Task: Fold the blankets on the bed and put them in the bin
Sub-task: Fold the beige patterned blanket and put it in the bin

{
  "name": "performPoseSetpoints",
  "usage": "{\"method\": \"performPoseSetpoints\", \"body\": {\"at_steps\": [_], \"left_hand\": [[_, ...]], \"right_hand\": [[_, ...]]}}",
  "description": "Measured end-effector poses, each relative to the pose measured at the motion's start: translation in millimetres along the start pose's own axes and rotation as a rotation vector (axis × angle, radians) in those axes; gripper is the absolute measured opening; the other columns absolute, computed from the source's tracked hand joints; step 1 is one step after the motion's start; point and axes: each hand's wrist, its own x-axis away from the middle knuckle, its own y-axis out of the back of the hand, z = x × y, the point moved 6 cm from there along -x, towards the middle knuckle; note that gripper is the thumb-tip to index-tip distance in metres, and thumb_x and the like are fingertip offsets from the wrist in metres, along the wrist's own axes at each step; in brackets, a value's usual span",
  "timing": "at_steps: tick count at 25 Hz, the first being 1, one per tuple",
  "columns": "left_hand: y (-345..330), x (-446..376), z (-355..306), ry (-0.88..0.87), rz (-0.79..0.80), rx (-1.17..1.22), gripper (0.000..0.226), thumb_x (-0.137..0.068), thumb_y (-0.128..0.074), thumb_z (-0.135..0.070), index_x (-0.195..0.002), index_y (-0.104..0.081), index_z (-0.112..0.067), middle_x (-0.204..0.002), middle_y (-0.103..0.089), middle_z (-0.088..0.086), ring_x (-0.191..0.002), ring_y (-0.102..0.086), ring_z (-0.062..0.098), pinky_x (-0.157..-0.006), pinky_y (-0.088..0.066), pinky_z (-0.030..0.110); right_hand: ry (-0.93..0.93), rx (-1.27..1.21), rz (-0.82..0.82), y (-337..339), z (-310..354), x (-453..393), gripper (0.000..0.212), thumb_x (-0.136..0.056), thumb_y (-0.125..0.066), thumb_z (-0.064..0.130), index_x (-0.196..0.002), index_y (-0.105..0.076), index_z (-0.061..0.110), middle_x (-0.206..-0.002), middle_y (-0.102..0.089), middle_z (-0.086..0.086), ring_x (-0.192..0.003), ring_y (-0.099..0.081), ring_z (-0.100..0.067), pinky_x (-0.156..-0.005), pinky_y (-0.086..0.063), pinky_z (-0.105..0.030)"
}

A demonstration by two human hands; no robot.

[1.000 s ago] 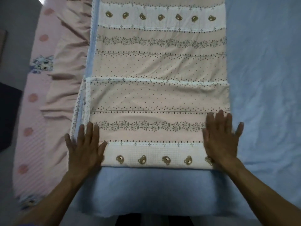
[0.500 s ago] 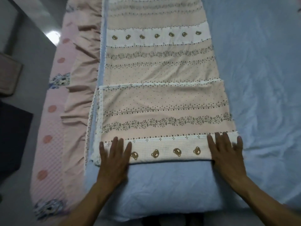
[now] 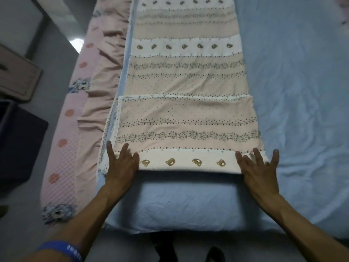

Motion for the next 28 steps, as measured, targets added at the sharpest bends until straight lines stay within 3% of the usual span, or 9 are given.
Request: {"method": "performPoseSetpoints", "body": {"at_steps": [3, 7, 10, 12, 14, 16, 22, 25, 28], "left_hand": [[37, 35, -7, -0.016, 0.085, -0.005, 0.037, -0.050, -0.080, 0.003, -0.085, -0.072, -0.003, -0.077, -0.068, 0.023, -0.103, -0.064, 0.043, -0.109, 0.010, 0.070], [62, 116, -27, -0.092, 0.230, 0.114, 0.020, -0.050, -0.080, -0.006, -0.061, -0.068, -0.018, -0.057, -0.062, 0.006, -0.078, -0.070, 0.031, -0.109, 0.003, 0.070], [111, 179, -32, 0.053, 0.253, 0.269, 0.027, -0.065, -0.067, -0.001, -0.085, -0.072, -0.019, -0.073, -0.065, 0.006, -0.080, -0.067, 0.026, -0.116, -0.003, 0.059], [121, 217, -43, 0.031, 0.368, 0.199, 0.038, -0.062, -0.075, 0.001, -0.098, -0.071, -0.011, -0.087, -0.068, 0.018, -0.093, -0.065, 0.032, -0.118, -0.004, 0.055], [127, 230, -49, -0.045, 0.557, 0.170, 0.033, -0.043, -0.082, -0.006, -0.060, -0.061, -0.024, -0.063, -0.064, 0.006, -0.070, -0.066, 0.027, -0.113, -0.002, 0.064], [140, 207, -33, -0.012, 0.662, 0.234, 0.027, -0.066, -0.071, -0.010, -0.063, -0.049, -0.026, -0.075, -0.066, 0.004, -0.084, -0.064, 0.027, -0.110, -0.013, 0.065], [167, 61, 47, 0.181, 0.431, 0.192, 0.023, -0.088, -0.050, -0.014, -0.096, -0.067, -0.026, -0.104, -0.065, 0.004, -0.127, -0.042, 0.030, -0.103, 0.018, 0.071], [170, -14, 64, 0.213, 0.367, 0.196, 0.027, -0.091, -0.041, -0.010, -0.092, -0.065, -0.022, -0.098, -0.065, 0.005, -0.122, -0.045, 0.027, -0.102, 0.025, 0.068], [146, -87, 75, 0.192, 0.306, 0.211, 0.021, -0.090, -0.043, -0.012, -0.088, -0.063, -0.018, -0.091, -0.067, 0.003, -0.110, -0.055, 0.024, -0.105, 0.020, 0.066]], "right_hand": [[0.046, -0.015, 0.088, 40, -13, 34, 0.072, -0.046, -0.086, -0.004, -0.117, -0.068, -0.001, -0.092, -0.070, -0.023, -0.107, -0.061, -0.052, -0.105, -0.006, -0.077], [0.096, -0.058, 0.226, 83, -25, 111, 0.039, -0.056, -0.071, 0.011, -0.094, -0.078, 0.012, -0.074, -0.072, -0.018, -0.087, -0.069, -0.048, -0.114, 0.012, -0.063], [0.180, -0.128, 0.230, 108, -21, 190, 0.043, -0.054, -0.074, 0.029, -0.096, -0.066, 0.037, -0.111, -0.068, -0.018, -0.088, -0.069, -0.046, -0.119, 0.015, -0.040], [0.251, -0.166, 0.285, 131, -16, 216, 0.054, -0.044, -0.085, 0.044, -0.091, -0.059, 0.045, -0.128, -0.062, 0.004, -0.092, -0.070, -0.031, -0.120, 0.005, -0.036], [0.257, -0.172, 0.377, 153, -24, 218, 0.060, -0.020, -0.092, 0.035, -0.075, -0.070, 0.046, -0.090, -0.075, 0.008, -0.086, -0.073, -0.024, -0.117, 0.003, -0.045], [0.214, -0.155, 0.404, 164, -45, 190, 0.066, -0.014, -0.093, 0.016, -0.074, -0.075, 0.039, -0.068, -0.073, 0.006, -0.085, -0.074, -0.023, -0.116, 0.007, -0.048], [0.043, -0.005, 0.392, 197, -70, 41, 0.075, -0.046, -0.094, 0.011, -0.117, -0.070, 0.021, -0.087, -0.075, -0.001, -0.110, -0.066, -0.035, -0.113, 0.008, -0.060], [-0.112, -0.024, 0.393, 195, -79, -33, 0.049, -0.085, -0.063, 0.007, -0.126, -0.060, 0.035, -0.113, -0.070, 0.006, -0.132, -0.049, -0.024, -0.104, 0.032, -0.053], [-0.211, -0.034, 0.345, 162, -89, -99, 0.043, -0.094, -0.044, 0.006, -0.118, -0.063, 0.037, -0.100, -0.066, 0.007, -0.123, -0.049, -0.021, -0.106, 0.028, -0.052]]}}
